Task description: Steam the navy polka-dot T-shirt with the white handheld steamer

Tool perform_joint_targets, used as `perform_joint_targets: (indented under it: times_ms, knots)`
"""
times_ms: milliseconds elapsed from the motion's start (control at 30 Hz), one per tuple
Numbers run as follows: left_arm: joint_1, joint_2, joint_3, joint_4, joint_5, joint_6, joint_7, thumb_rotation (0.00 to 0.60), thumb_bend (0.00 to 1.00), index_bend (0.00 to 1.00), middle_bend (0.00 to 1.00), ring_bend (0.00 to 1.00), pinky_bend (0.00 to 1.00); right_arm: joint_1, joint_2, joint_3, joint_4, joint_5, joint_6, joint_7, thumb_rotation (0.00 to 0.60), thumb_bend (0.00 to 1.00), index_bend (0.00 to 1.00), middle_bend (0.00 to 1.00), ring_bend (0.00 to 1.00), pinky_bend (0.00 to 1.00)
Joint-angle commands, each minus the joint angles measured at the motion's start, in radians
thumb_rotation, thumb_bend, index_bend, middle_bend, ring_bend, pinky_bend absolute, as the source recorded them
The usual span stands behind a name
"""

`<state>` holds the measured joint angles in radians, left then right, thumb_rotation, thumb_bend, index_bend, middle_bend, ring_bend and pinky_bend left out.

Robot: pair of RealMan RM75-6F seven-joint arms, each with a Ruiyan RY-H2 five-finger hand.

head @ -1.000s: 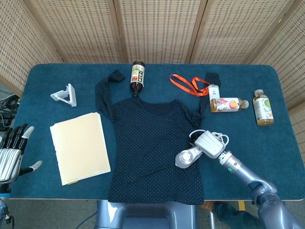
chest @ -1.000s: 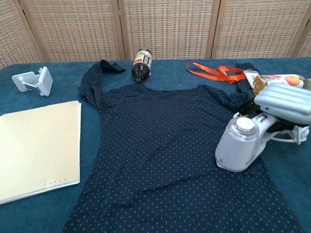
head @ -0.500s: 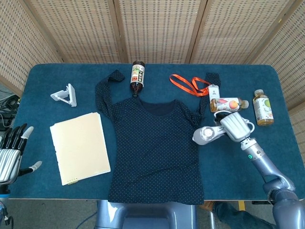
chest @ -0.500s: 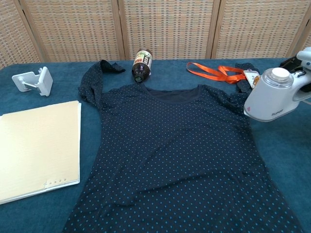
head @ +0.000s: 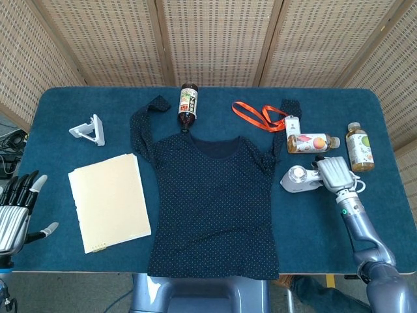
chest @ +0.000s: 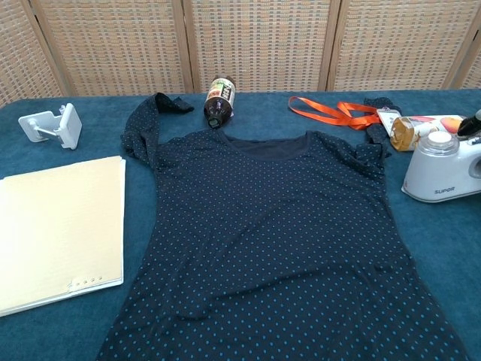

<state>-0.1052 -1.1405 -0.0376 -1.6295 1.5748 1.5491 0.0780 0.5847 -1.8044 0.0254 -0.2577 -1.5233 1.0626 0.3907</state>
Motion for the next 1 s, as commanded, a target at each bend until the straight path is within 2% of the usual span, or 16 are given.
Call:
perform_joint_targets:
  times_ms: [33,100,133,233,400,500,633,767,867,1000]
  knots:
    - [0.003,0.005,-0.003,0.005,-0.006,0.003,-0.015,0.600,0.00,0.00,0.00,0.00,0.00,0.000,-0.021,0.014,0.024,0.014,-0.001,-0.039,0.600,0.23,0.09,0.09,0.19,0.24]
    - [0.004,0.007,-0.003,0.006,-0.006,0.004,-0.022,0.600,0.00,0.00,0.00,0.00,0.00,-0.001,-0.020,0.016,0.025,0.015,0.007,-0.050,0.600,0.13,0.01,0.01,0.04,0.04]
    - [0.004,0.007,-0.003,0.008,-0.006,0.003,-0.022,0.600,0.00,0.00,0.00,0.00,0.00,-0.002,-0.019,0.017,0.023,0.015,0.014,-0.052,0.600,0.09,0.00,0.00,0.00,0.00]
    - [0.002,0.007,-0.001,0.010,-0.004,-0.002,-0.024,0.600,0.00,0.00,0.00,0.00,0.00,-0.006,-0.005,0.020,-0.002,0.018,0.014,-0.052,0.600,0.03,0.00,0.00,0.00,0.00]
    - [0.001,0.009,0.000,0.007,0.001,-0.002,-0.028,0.600,0.00,0.00,0.00,0.00,0.00,-0.033,0.053,0.015,-0.098,0.014,0.052,-0.088,0.600,0.00,0.00,0.00,0.00,0.00]
    - [0.003,0.014,0.001,0.005,0.005,0.002,-0.036,0.600,0.00,0.00,0.00,0.00,0.00,-0.062,0.128,0.017,-0.234,0.014,0.101,-0.138,0.600,0.00,0.00,0.00,0.00,0.00]
    - [0.008,0.021,0.003,-0.002,0.016,0.014,-0.043,0.600,0.00,0.00,0.00,0.00,0.00,-0.104,0.262,0.013,-0.473,0.012,0.158,-0.221,0.600,0.00,0.00,0.00,0.00,0.00]
    - [0.017,0.026,0.011,-0.001,0.042,0.038,-0.050,0.600,0.00,0.00,0.00,0.00,0.00,-0.162,0.439,0.006,-0.798,0.017,0.222,-0.323,0.600,0.00,0.00,0.00,0.00,0.00]
    - [0.024,0.025,0.017,0.006,0.061,0.056,-0.054,0.600,0.00,0.00,0.00,0.00,0.00,-0.200,0.529,0.003,-0.976,0.027,0.257,-0.374,0.600,0.00,0.00,0.00,0.00,0.00]
    - [0.031,0.023,0.022,0.019,0.078,0.074,-0.060,0.600,0.00,0.00,0.00,0.00,0.00,-0.249,0.606,-0.007,-1.171,0.054,0.281,-0.402,0.600,0.00,0.00,0.00,0.00,0.00]
